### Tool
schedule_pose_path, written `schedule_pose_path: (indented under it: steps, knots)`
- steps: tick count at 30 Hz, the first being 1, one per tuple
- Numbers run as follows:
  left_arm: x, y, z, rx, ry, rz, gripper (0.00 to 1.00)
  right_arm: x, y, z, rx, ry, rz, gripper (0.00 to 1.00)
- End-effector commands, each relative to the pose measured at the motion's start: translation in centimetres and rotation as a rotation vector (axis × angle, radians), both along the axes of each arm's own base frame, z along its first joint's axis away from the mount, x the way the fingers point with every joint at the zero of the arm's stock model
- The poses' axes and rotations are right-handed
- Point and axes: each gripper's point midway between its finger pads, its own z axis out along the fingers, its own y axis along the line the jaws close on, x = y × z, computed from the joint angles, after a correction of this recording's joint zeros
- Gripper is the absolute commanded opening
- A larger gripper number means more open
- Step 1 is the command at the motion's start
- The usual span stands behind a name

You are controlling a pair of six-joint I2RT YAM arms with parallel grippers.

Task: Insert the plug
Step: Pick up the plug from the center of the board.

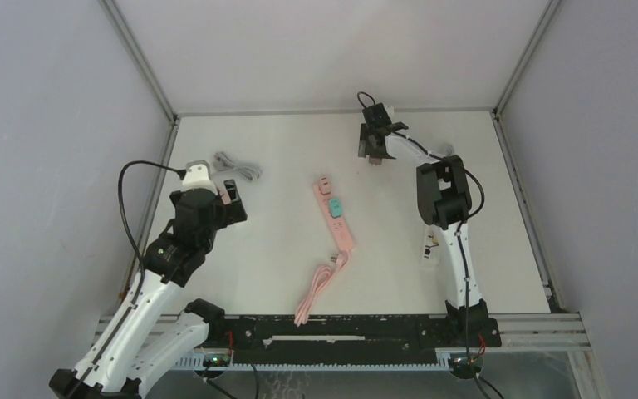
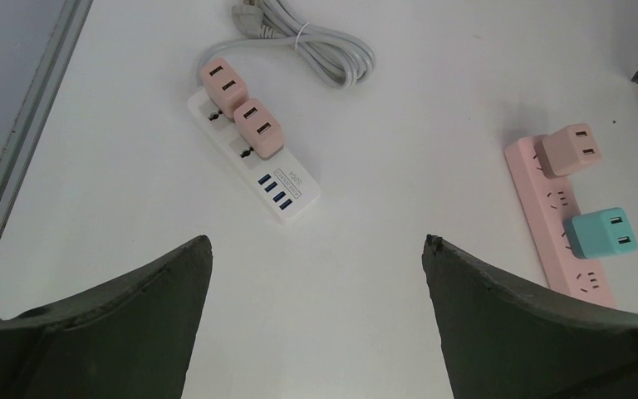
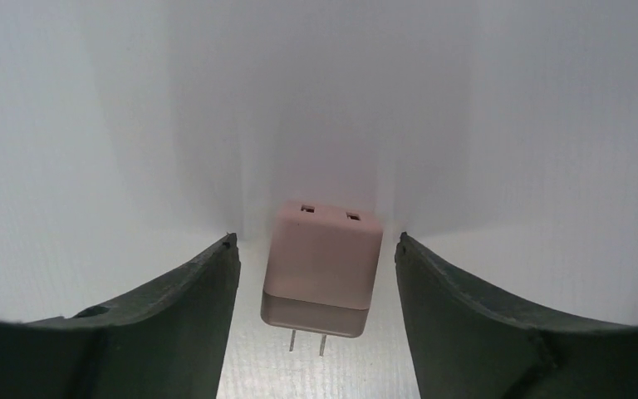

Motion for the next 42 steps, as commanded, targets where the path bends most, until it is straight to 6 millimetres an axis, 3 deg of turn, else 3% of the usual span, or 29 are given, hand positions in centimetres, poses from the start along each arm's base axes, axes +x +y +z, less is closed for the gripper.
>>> schedule_pose_path:
  steps: [1,10,13,15,28,34,42]
  knots:
    - [0.5,0.0,0.3,0.016,-0.017,-0.01,1.0,0.5,-0.3,1.0,0.012,-0.007,-0.02,0.72]
    - [0.5,-0.7,0.4,-0.007,-0.024,-0.044,1.0,-2.2,-0.8,0.9,0.023,0.009,-0.016,0.46]
    - [0.4,-0.9,0.6,-0.017,-0.031,-0.058,1.0,-3.4,-0.7,1.5,0.037,0.004,-0.005,0.32]
    - [0.3,-1.1,0.7,-0.025,-0.037,-0.068,1.0,-4.3,-0.6,2.0,0.042,0.004,0.003,0.29]
    - [-0.6,-3.9,2.2,-0.146,-0.079,-0.208,1.0,-12.1,1.6,6.5,0.072,-0.063,0.133,0.19]
    - [-1.3,-7.1,3.4,-0.327,-0.08,-0.309,1.0,-15.8,3.5,9.9,0.07,-0.152,0.205,0.15]
    - [-1.9,-11.4,3.5,-0.596,-0.076,-0.43,0.98,-21.2,5.7,14.5,0.129,-0.313,0.303,0.14]
